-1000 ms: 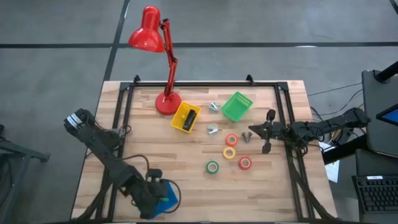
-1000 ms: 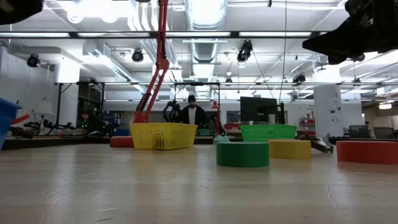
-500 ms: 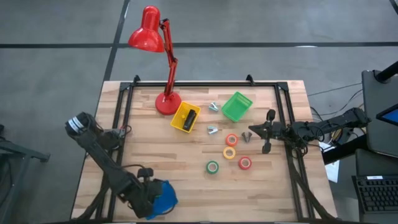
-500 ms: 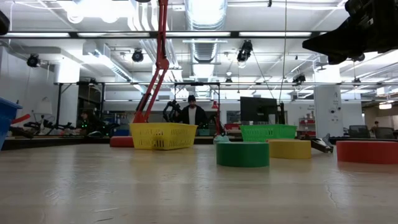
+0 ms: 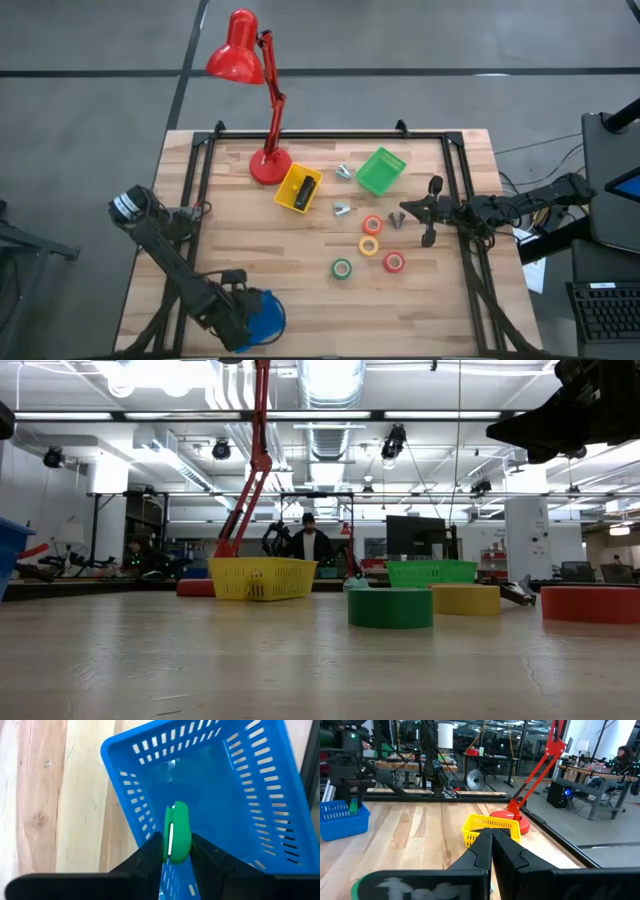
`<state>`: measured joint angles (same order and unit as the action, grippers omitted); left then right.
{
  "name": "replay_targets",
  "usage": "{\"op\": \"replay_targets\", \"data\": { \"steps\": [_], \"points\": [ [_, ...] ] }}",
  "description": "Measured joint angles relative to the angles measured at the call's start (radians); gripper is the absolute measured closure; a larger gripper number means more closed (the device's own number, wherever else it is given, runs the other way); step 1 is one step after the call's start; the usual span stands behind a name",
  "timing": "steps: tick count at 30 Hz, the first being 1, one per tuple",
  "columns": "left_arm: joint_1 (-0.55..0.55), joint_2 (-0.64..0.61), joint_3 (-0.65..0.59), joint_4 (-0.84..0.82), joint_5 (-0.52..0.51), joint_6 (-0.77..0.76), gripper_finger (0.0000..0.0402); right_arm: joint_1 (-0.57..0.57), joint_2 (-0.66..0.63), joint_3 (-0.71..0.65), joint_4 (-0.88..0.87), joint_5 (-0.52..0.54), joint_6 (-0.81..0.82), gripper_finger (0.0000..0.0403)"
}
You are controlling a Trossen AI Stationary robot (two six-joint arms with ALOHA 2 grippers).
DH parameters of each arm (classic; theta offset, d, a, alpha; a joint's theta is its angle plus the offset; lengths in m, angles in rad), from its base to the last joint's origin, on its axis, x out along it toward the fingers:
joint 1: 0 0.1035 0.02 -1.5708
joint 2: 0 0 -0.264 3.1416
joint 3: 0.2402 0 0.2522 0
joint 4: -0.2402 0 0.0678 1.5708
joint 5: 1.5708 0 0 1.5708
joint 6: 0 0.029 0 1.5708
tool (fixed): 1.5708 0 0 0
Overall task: Pick and place Stapler, Stapler remover, tape
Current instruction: Put the green stapler into the blue bin, then put the red tape into the green bin
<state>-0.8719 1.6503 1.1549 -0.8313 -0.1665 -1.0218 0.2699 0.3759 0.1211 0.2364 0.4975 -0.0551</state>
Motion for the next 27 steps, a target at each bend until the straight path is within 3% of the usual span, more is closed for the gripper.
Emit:
{"op": "replay_targets", "data": {
  "steps": [5,12,16,22,25,27],
  "points": [
    [0.0,-0.009,0.0,-0.007,-0.03,0.013,0.0284,0.0,0.0,0.0,0.0,0.0,0.0,0.0394],
    [0.002,-0.011,0.0,-0.053,-0.067,0.018,0.0185,0.0,0.0,0.0,0.0,0.0,0.002,0.0394],
    [0.002,-0.012,0.0,-0.069,-0.055,0.084,0.0158,0.0,0.0,0.0,0.0,0.0,0.002,0.0394],
    [0.013,-0.019,0.0,-0.089,-0.179,0.19,0.0181,0.0,0.0,0.0,0.0,0.0,0.001,0.0394],
    [0.017,-0.02,-0.001,-0.092,-0.292,0.243,0.0226,0.0,0.0,0.0,0.0,0.0,0.001,0.0394],
    [0.032,-0.021,-0.005,-0.078,-0.303,0.276,0.0268,0.0,0.0,0.0,0.0,0.0,0.001,0.0394]
  ]
}}
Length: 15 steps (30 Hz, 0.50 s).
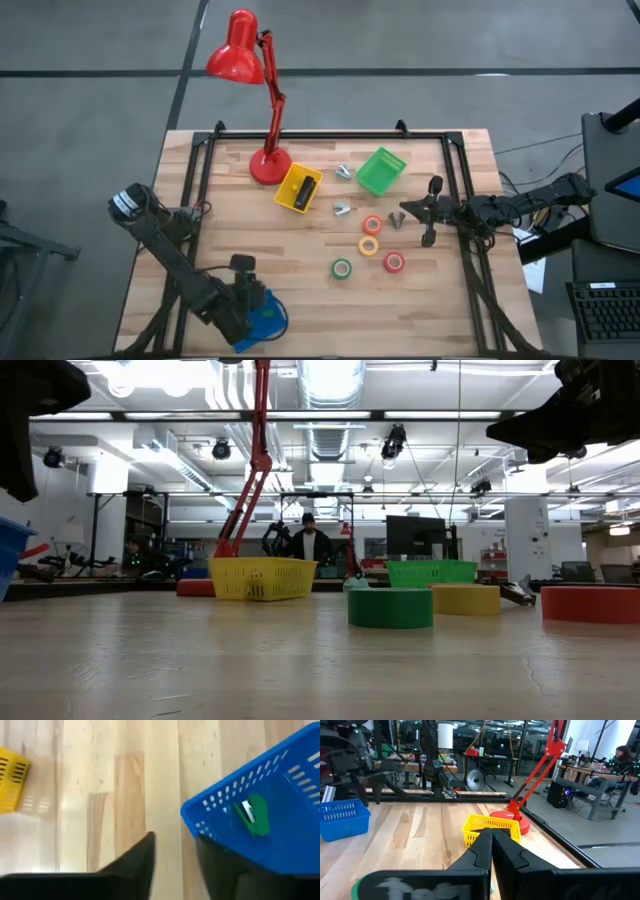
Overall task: Pick and place Stapler, Stapler remover, tape
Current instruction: Put the red tape into the green bin
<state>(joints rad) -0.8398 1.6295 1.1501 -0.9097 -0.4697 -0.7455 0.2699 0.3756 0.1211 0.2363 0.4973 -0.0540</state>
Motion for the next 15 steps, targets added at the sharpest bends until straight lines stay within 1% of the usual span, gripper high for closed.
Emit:
{"op": "replay_targets", "data": {
  "steps": [2,4,5,9,11,12,15],
  "points": [
    [0.024,-0.004,-0.013,0.042,0.0,0.028,0.0318,0.0,0.0,0.0,0.0,0.0,-0.001,0.0394],
    [0.047,-0.014,-0.033,0.103,-0.003,0.089,0.037,0.0,0.0,0.0,0.0,0.0,0.001,0.0394],
    [0.056,-0.021,-0.048,0.15,-0.011,0.133,0.0385,0.0,0.0,0.0,0.0,0.0,0.0,0.0394],
    [0.109,-0.057,-0.142,0.375,-0.085,0.339,0.0389,0.0,0.0,0.0,0.0,0.0,0.001,0.0394],
    [0.158,-0.087,-0.195,0.483,-0.083,0.401,0.0392,0.0,0.0,0.0,0.0,0.0,-0.001,0.0394],
    [0.182,-0.109,-0.225,0.539,-0.066,0.422,0.0396,0.0,0.0,0.0,0.0,0.0,-0.001,0.0394],
    [0.236,-0.205,-0.325,0.703,-0.047,0.488,0.0396,0.0,0.0,0.0,0.0,0.0,0.0,0.0394]
  ]
}}
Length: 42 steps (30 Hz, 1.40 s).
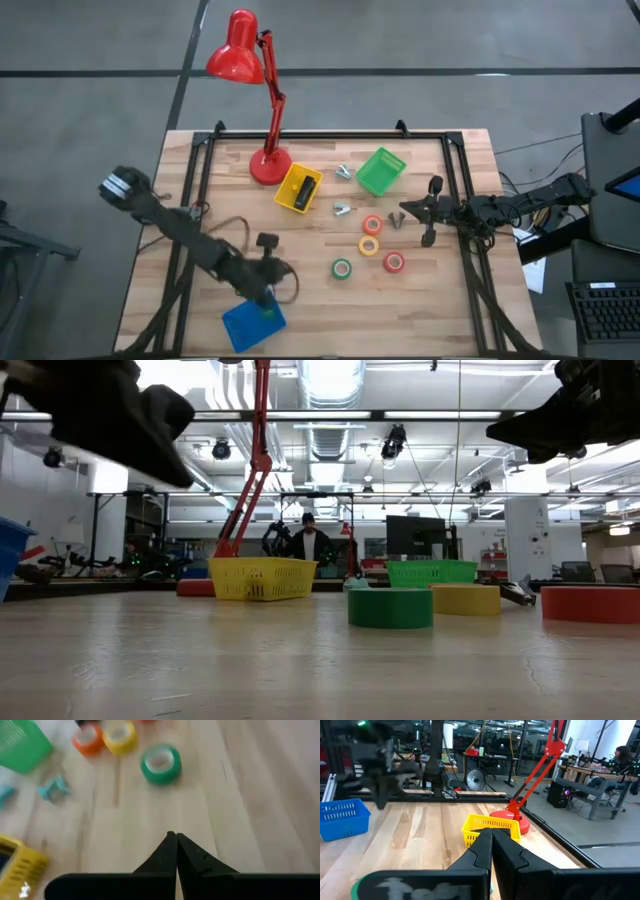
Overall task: Pick and place Stapler, Stapler remover, tape
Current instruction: Put the red tape into the green bin
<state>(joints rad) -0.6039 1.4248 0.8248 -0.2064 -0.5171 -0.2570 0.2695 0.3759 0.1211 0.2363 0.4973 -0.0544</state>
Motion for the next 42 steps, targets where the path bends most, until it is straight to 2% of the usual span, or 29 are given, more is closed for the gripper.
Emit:
{"op": "replay_targets", "data": {
  "steps": [4,8,11,16,17,20,26,31,33,37,42],
  "points": [
    [0.049,-0.202,-0.174,0.19,-0.007,0.055,0.039,0.0,0.0,0.0,0.0,0.0,0.001,0.0394],
    [0.057,-0.457,-0.368,0.327,-0.007,0.065,0.0396,0.0,0.0,0.0,0.0,0.0,0.002,0.0394],
    [0.057,-0.653,-0.481,0.347,-0.046,0.07,0.0397,0.0,0.0,0.0,0.0,0.0,-0.001,0.0394],
    [0.058,-0.935,-0.608,0.347,-0.252,0.101,0.0377,0.0,0.0,0.0,0.0,0.0,0.0,0.0394],
    [0.059,-0.985,-0.627,0.346,-0.263,0.096,0.0374,0.0,0.0,0.0,0.0,0.0,0.001,0.0394],
    [0.061,-1.102,-0.667,0.343,-0.203,0.15,0.0371,0.0,0.0,0.0,0.0,0.0,-0.001,0.0394],
    [0.076,-1.275,-0.709,0.276,-0.004,0.215,0.0394,0.0,0.0,0.0,0.0,0.0,0.001,0.0394],
    [0.114,-1.36,-0.733,0.126,0.014,0.196,0.0397,0.0,0.0,0.0,0.0,0.0,0.001,0.0394],
    [0.12,-1.394,-0.734,0.072,0.066,0.178,0.0398,0.0,0.0,0.0,0.0,0.0,0.0,0.0394],
    [0.121,-1.425,-0.735,0.044,0.192,0.177,0.0399,0.0,0.0,0.0,0.0,0.0,0.001,0.0394],
    [0.125,-1.424,-0.751,0.05,0.198,0.203,0.04,0.0,0.0,0.0,0.0,0.0,0.001,0.0394]
  ]
}}
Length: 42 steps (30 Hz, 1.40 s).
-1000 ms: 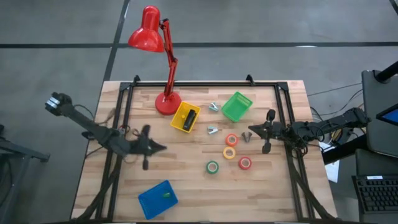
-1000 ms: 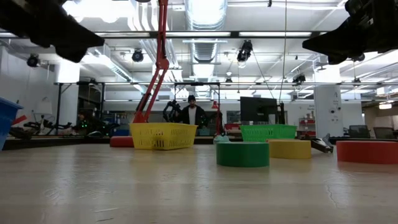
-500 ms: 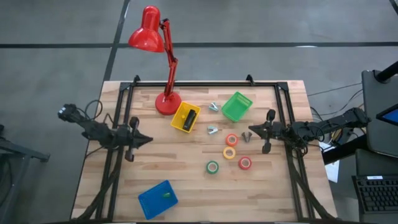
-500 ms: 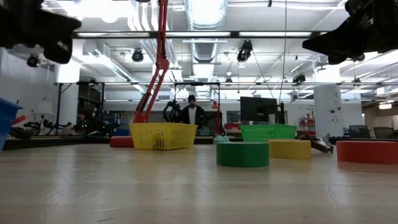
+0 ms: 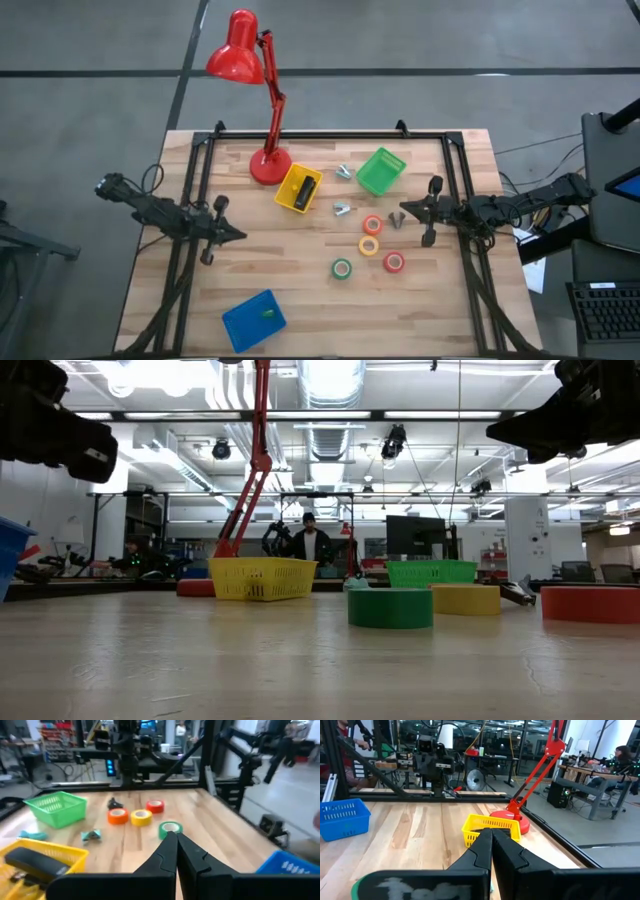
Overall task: Pick and place Stapler, Stapler remover, tape
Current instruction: Put the red tape into the green bin
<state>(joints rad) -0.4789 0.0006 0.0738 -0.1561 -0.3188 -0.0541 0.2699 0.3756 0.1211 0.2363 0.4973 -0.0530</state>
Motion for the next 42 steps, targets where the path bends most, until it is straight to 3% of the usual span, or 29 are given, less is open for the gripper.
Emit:
{"op": "replay_targets", "data": {
  "steps": [21,25,31,35,39,42],
  "points": [
    [0.001,0.023,-0.012,0.052,-0.027,0.028,0.0368,0.0,-0.001,0.0,0.003,0.0,-0.005,0.0394],
    [0.001,0.023,-0.012,0.052,-0.027,0.028,0.0367,0.0,0.0,0.0,0.091,0.0,0.06,0.0394],
    [0.001,0.023,-0.012,0.052,-0.027,0.028,0.0367,0.0,0.003,0.0,0.341,-0.038,0.407,0.0394],
    [0.001,0.023,-0.012,0.052,-0.027,0.028,0.0367,0.004,0.057,0.002,0.408,-0.156,0.553,0.0394],
    [0.001,0.023,-0.012,0.052,-0.027,0.028,0.0367,0.064,0.239,0.067,0.372,-0.2,0.731,0.0394],
    [0.001,0.024,-0.012,0.052,-0.027,0.028,0.0367,0.097,0.39,0.17,0.2,-0.208,0.878,0.0394]
  ]
}}
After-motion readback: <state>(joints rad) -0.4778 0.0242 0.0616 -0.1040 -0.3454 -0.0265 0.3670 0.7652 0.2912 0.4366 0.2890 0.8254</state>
